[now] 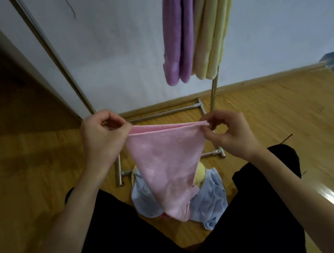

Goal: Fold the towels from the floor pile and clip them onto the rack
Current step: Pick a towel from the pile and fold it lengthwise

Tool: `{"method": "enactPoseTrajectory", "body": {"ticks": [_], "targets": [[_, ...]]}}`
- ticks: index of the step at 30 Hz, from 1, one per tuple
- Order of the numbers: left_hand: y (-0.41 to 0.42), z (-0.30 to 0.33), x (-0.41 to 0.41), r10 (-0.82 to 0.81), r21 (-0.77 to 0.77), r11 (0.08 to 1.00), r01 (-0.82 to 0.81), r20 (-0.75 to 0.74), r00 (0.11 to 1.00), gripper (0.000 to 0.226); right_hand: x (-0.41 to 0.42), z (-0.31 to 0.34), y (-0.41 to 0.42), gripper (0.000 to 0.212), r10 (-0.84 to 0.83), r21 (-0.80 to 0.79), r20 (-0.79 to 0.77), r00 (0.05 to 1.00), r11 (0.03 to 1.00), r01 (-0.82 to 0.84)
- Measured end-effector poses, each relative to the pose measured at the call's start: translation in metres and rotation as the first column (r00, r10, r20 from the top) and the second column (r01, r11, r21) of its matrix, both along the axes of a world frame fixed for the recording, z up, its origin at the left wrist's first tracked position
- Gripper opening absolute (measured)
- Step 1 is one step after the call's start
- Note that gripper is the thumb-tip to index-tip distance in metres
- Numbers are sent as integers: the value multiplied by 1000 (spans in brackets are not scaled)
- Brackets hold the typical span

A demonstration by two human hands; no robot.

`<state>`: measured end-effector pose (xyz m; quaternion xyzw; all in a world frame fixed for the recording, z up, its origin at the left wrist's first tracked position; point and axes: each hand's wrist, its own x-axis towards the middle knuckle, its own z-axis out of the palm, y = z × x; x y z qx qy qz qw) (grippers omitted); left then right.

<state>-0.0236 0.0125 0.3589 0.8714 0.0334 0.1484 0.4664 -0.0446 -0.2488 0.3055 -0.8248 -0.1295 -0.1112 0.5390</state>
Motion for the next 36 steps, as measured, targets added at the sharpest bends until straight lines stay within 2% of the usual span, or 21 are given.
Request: {"method": "enactPoseTrajectory", "body": {"ticks": [4, 8, 12, 14, 17, 21, 23, 25, 29, 36], "targets": [[7, 25, 5, -146, 181, 973, 145, -8, 989, 28, 9, 20, 4, 18, -21, 162, -5, 1000, 987, 22], [13, 46, 3, -336, 218, 909, 354, -116, 935, 36, 14, 23, 11, 18, -8, 338, -64, 998, 941, 29], [15, 55, -9, -532, 270, 759, 593, -268, 803, 34, 18, 16, 22, 10, 11, 325, -51, 999, 946, 6], [15, 59, -15, -576, 363, 656, 662, -326, 749, 32, 17, 14, 30, 7, 6, 301, -26, 1000, 954, 2], [11, 68, -20, -592, 485, 508, 711, -403, 698, 50, 15, 15, 40, 6, 11, 306, -17, 1000, 952, -5], [5, 73, -21, -547, 504, 396, 768, -542, 638, 49, 17, 19, 47, 9, -6, 310, -3, 1000, 951, 6], [6, 72, -16, -519, 448, 407, 796, -604, 605, 51, 18, 20, 47, 14, -12, 312, 0, 1000, 950, 12], [7, 69, -10, -491, 375, 458, 806, -649, 581, 60, 18, 19, 49, 17, -36, 292, 21, 999, 956, 28], [5, 59, -4, -469, 253, 572, 780, -679, 564, 70, 14, 16, 55, 7, -20, 220, 72, 997, 976, 4], [11, 40, -6, -441, 98, 744, 661, -672, 595, 79, 4, 8, 67, 4, 125, 213, 70, 990, 967, -138]]}}
